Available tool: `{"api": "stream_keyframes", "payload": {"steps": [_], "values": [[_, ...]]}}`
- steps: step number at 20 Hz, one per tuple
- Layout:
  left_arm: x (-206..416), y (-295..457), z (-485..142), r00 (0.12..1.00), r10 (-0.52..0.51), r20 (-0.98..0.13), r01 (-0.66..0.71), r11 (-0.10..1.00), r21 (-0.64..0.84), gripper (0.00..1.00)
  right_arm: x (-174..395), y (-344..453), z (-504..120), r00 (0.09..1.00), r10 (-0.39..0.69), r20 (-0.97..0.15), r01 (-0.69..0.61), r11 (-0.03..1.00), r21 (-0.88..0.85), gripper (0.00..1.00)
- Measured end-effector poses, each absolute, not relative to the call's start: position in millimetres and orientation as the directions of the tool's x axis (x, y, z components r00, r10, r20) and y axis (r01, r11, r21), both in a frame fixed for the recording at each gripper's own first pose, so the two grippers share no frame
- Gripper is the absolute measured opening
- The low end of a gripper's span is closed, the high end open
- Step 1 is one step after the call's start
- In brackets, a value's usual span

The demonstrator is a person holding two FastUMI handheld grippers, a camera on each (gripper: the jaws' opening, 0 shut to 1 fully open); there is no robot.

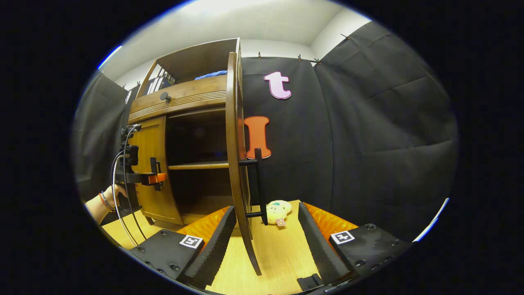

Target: Open the right door of the double-door shoe cabinet with the right hand, and open the left door with the left hand.

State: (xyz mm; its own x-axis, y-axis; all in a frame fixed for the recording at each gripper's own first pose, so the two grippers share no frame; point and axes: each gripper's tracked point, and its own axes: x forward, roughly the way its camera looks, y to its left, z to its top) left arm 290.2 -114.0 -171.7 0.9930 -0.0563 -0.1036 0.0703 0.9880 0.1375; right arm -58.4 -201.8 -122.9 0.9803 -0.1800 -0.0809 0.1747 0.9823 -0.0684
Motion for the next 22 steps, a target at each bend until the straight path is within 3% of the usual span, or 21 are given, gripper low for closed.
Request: {"api": "stream_keyframes", "payload": {"steps": [4, 6, 9, 10, 12, 18, 22], "values": [[292, -109, -174, 0.993, -0.043, -0.114, 0.052, 0.995, 0.079, 0.7, -62, -204, -120, 0.981, -0.18, -0.069, 0.175, 0.982, -0.07, 0.98], [292, -116, -176, 0.989, -0.073, -0.125, 0.079, 0.996, 0.042, 0.65, -63, -209, -118, 0.98, -0.191, -0.057, 0.187, 0.98, -0.072, 0.98], [292, -123, -178, 0.989, -0.057, -0.138, 0.063, 0.997, 0.042, 0.39, -66, -217, -116, 0.976, -0.212, -0.046, 0.208, 0.975, -0.075, 0.98], [291, -123, -178, 0.988, -0.059, -0.141, 0.067, 0.997, 0.05, 0.35, -68, -218, -115, 0.976, -0.214, -0.044, 0.211, 0.975, -0.073, 0.98], [289, -123, -178, 0.986, -0.081, -0.146, 0.09, 0.994, 0.055, 0.35, -70, -218, -114, 0.976, -0.213, -0.041, 0.21, 0.975, -0.069, 0.98], [274, -122, -176, 0.978, -0.139, -0.155, 0.15, 0.987, 0.059, 0.19, -76, -216, -110, 0.976, -0.214, -0.027, 0.212, 0.975, -0.071, 0.98], [255, -120, -167, 0.976, -0.169, -0.134, 0.178, 0.983, 0.054, 0.17, -80, -209, -109, 0.978, -0.209, -0.026, 0.207, 0.976, -0.065, 0.98]]}}
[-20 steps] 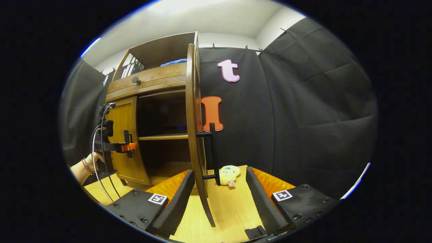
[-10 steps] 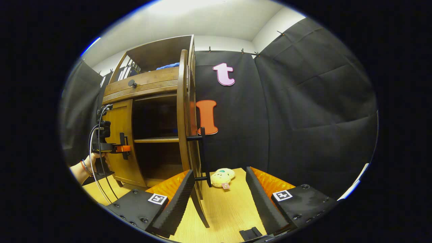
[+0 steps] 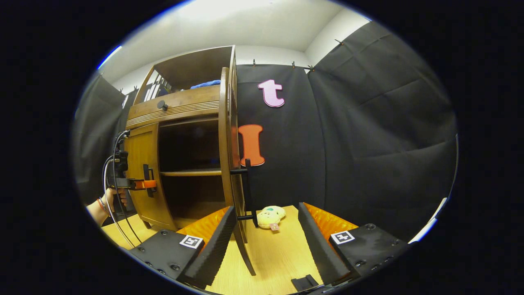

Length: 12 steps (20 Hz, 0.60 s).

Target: Open the right door of the double-door shoe cabinet with the right hand, and open the left door with the left hand.

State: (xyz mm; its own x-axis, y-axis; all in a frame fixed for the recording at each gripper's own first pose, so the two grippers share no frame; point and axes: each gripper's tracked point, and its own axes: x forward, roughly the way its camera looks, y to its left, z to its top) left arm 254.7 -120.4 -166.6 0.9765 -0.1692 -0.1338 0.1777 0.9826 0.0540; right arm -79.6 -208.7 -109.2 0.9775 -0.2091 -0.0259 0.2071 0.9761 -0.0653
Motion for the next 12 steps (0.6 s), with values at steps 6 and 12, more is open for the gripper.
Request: {"api": "stream_keyframes", "payload": {"steps": [6, 12], "values": [[224, -111, -162, 0.965, -0.215, -0.146, 0.223, 0.974, 0.038, 0.17, -86, -194, -99, 0.98, -0.2, -0.007, 0.199, 0.977, -0.071, 0.98], [189, -94, -155, 0.963, -0.232, -0.135, 0.24, 0.97, 0.047, 0.17, -90, -175, -92, 0.983, -0.186, 0.001, 0.185, 0.98, -0.077, 0.98]]}}
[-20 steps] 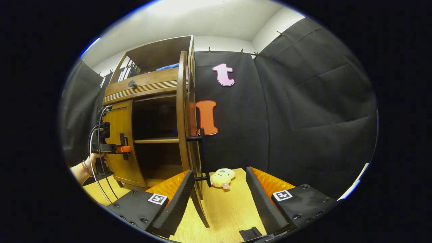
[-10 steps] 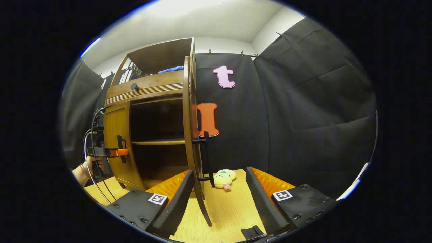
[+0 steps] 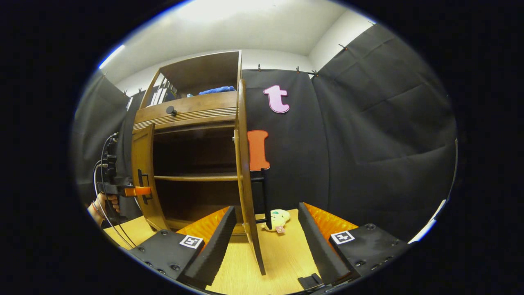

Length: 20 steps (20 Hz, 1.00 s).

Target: Open the right door of the double-door shoe cabinet with the right hand, and open the left door with the left hand.

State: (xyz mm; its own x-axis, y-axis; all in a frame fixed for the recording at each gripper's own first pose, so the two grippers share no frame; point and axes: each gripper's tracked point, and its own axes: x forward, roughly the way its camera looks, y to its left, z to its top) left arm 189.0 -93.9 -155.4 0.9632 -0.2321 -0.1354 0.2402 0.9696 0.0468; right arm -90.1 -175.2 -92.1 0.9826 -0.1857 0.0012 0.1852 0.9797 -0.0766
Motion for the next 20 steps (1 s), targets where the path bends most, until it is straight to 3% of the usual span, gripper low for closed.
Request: {"api": "stream_keyframes", "payload": {"steps": [13, 20], "values": [[113, -28, -143, 0.968, -0.216, -0.126, 0.224, 0.973, 0.051, 0.18, -79, -124, -83, 0.991, -0.132, 0.02, 0.133, 0.987, -0.086, 0.98], [89, 16, -134, 0.973, -0.195, -0.121, 0.203, 0.977, 0.063, 0.12, -70, -92, -92, 0.996, -0.093, 0.013, 0.094, 0.99, -0.11, 0.98]]}}
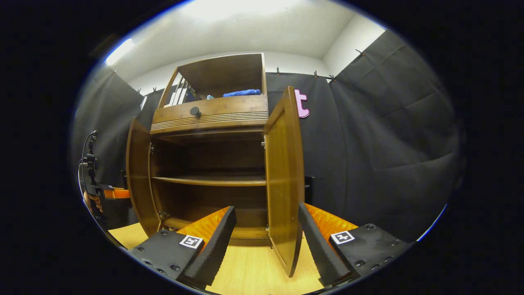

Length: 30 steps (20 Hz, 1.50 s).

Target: Open the right door of the double-door shoe cabinet with the right hand, and open the left door with the left hand.

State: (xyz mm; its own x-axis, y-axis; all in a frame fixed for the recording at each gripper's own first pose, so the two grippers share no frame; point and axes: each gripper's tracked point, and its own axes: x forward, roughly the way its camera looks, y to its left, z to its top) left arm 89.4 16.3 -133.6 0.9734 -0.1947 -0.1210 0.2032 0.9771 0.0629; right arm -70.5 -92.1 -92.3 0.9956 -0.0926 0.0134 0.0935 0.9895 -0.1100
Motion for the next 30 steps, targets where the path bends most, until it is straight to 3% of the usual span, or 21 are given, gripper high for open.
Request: {"api": "stream_keyframes", "payload": {"steps": [11, 13, 14, 30], "values": [[69, 89, -117, 0.992, -0.077, -0.101, 0.088, 0.99, 0.107, 0.0, -66, -62, -97, 0.998, -0.061, 0.019, 0.063, 0.99, -0.129, 0.97], [68, 99, -116, 0.993, -0.061, -0.101, 0.074, 0.989, 0.131, 0.0, -64, -58, -99, 0.998, -0.055, 0.014, 0.057, 0.99, -0.126, 0.97], [68, 104, -115, 0.993, -0.053, -0.101, 0.066, 0.989, 0.135, 0.01, -63, -56, -98, 0.999, -0.05, 0.013, 0.051, 0.991, -0.123, 0.89], [64, 129, -110, 0.995, -0.041, -0.095, 0.046, 0.997, 0.056, 0.0, -56, -47, -98, 1.0, -0.026, 0.012, 0.028, 0.992, -0.127, 0.89]]}}
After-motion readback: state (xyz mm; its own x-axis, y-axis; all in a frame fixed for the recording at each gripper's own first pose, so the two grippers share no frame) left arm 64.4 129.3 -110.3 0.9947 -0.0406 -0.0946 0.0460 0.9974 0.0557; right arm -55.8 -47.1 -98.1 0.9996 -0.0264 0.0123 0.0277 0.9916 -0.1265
